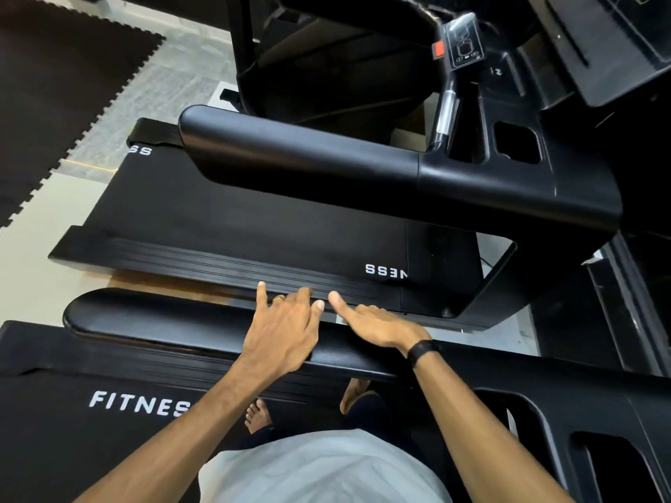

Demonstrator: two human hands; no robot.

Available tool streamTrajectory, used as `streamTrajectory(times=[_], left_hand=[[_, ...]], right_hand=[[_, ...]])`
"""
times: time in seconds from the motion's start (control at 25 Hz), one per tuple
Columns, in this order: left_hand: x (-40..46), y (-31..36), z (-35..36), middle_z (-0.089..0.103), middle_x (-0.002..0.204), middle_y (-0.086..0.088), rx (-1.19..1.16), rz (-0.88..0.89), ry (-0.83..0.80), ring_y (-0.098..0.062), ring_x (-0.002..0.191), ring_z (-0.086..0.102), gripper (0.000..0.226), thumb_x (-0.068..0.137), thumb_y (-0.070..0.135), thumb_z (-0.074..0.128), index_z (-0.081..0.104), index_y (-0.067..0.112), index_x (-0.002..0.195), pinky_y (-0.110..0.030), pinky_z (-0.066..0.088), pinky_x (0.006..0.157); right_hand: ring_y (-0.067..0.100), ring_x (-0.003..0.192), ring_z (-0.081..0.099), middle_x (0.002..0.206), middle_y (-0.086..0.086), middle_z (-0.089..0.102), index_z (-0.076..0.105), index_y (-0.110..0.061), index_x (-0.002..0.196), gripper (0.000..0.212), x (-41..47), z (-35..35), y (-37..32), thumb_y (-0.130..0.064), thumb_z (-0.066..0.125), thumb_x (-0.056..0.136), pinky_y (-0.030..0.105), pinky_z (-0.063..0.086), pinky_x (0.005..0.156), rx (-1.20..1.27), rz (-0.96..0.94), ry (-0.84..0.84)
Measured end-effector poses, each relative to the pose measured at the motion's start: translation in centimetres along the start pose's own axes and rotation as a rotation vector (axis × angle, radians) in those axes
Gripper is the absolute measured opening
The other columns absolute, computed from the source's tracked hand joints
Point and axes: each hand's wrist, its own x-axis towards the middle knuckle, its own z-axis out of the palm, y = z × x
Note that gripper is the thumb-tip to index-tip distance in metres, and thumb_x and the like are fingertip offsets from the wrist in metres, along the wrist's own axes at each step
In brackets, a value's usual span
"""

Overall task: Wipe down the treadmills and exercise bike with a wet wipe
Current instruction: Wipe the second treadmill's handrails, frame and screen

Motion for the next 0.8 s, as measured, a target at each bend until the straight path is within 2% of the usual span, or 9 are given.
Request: streamTrajectory(times=[0.12, 0.24, 0.32, 0.4, 0.48, 0.52, 0.6, 0.68, 0.8], left_hand=[[0.0, 0.1, -0.2, 0.072, 0.099, 0.0, 0.005, -0.012, 0.002, -0.019, 0.102, 0.067, 0.065, 0.099, 0.049, -0.001, 0.05, 0.018, 0.124, -0.056, 0.007, 0.12], [-0.1, 0.3, -0.4, 0.071, 0.097, -0.001, -0.002, -0.012, 0.004, -0.02, 0.101, 0.066, 0.052, 0.105, 0.044, 0.01, 0.051, 0.018, 0.122, -0.056, 0.006, 0.121], [0.0, 0.4, -0.3, 0.072, 0.098, -0.001, 0.021, -0.001, 0.007, -0.02, 0.101, 0.067, 0.053, 0.105, 0.044, 0.008, 0.051, 0.019, 0.123, -0.056, 0.007, 0.12], [0.1, 0.4, -0.2, 0.072, 0.1, -0.001, 0.05, 0.009, 0.019, -0.02, 0.102, 0.067, 0.061, 0.1, 0.046, 0.0, 0.05, 0.02, 0.123, -0.057, 0.008, 0.119], [0.1, 0.1, 0.0, 0.072, 0.104, 0.0, 0.064, 0.013, 0.004, -0.02, 0.102, 0.068, 0.067, 0.096, 0.048, -0.005, 0.05, 0.021, 0.123, -0.058, 0.009, 0.118], [0.0, 0.1, -0.1, 0.072, 0.103, 0.0, 0.064, 0.009, -0.007, -0.021, 0.102, 0.067, 0.065, 0.097, 0.047, -0.004, 0.05, 0.021, 0.122, -0.058, 0.008, 0.118], [-0.1, 0.3, -0.4, 0.071, 0.097, -0.001, 0.03, -0.013, -0.015, -0.021, 0.1, 0.067, 0.052, 0.103, 0.045, 0.007, 0.05, 0.02, 0.118, -0.057, 0.006, 0.12], [-0.2, 0.6, -0.7, 0.07, 0.092, -0.001, 0.005, -0.018, 0.003, -0.021, 0.097, 0.066, 0.045, 0.105, 0.044, 0.013, 0.05, 0.02, 0.114, -0.056, 0.006, 0.121], [-0.1, 0.6, -0.5, 0.07, 0.089, 0.0, 0.034, 0.004, 0.005, -0.021, 0.095, 0.067, 0.052, 0.102, 0.046, 0.005, 0.049, 0.021, 0.111, -0.057, 0.009, 0.12]], right_hand=[[0.024, 0.144, 0.039, 0.148, 0.002, 0.054, 0.059, -0.016, 0.139, 0.125, -1.9, 0.0, 1.6, -0.096, -0.006, 0.068, 0.041, 0.025, 0.116, 0.099, -0.082, 0.066], [0.028, 0.14, 0.041, 0.144, 0.006, 0.056, 0.063, -0.01, 0.131, 0.128, -3.1, -0.8, 3.5, -0.094, -0.01, 0.067, 0.041, 0.027, 0.112, -0.005, 0.073, 0.092], [0.03, 0.144, 0.036, 0.153, 0.011, 0.046, 0.056, -0.014, 0.141, 0.118, -1.7, -0.9, 2.5, -0.09, -0.007, 0.075, 0.043, 0.026, 0.115, -0.077, 0.121, 0.054], [0.031, 0.146, 0.034, 0.154, 0.012, 0.045, 0.053, -0.02, 0.144, 0.118, -0.5, -0.4, 0.6, -0.091, -0.007, 0.072, 0.044, 0.025, 0.117, -0.098, 0.08, 0.001], [0.031, 0.139, 0.042, 0.137, 0.01, 0.059, 0.069, -0.025, 0.119, 0.111, -0.5, 0.3, -0.4, -0.091, -0.007, 0.07, 0.043, 0.028, 0.114, -0.065, -0.034, 0.02], [0.03, 0.139, 0.043, 0.132, 0.007, 0.062, 0.07, -0.027, 0.114, 0.106, -1.2, 0.4, -0.1, -0.089, -0.005, 0.073, 0.042, 0.028, 0.113, -0.015, -0.077, 0.038], [0.026, 0.142, 0.039, 0.145, 0.001, 0.056, 0.064, -0.027, 0.132, 0.115, -2.8, 0.0, 2.1, -0.094, -0.006, 0.071, 0.041, 0.026, 0.115, 0.087, -0.067, 0.082], [0.027, 0.139, 0.042, 0.145, 0.002, 0.056, 0.061, -0.018, 0.135, 0.13, -4.0, -0.7, 4.0, -0.1, -0.01, 0.064, 0.042, 0.029, 0.112, 0.05, 0.037, 0.139], [0.032, 0.134, 0.047, 0.138, 0.014, 0.058, 0.066, -0.008, 0.123, 0.108, -2.6, -0.5, 3.3, -0.084, -0.001, 0.085, 0.043, 0.032, 0.107, -0.072, 0.114, 0.112]])
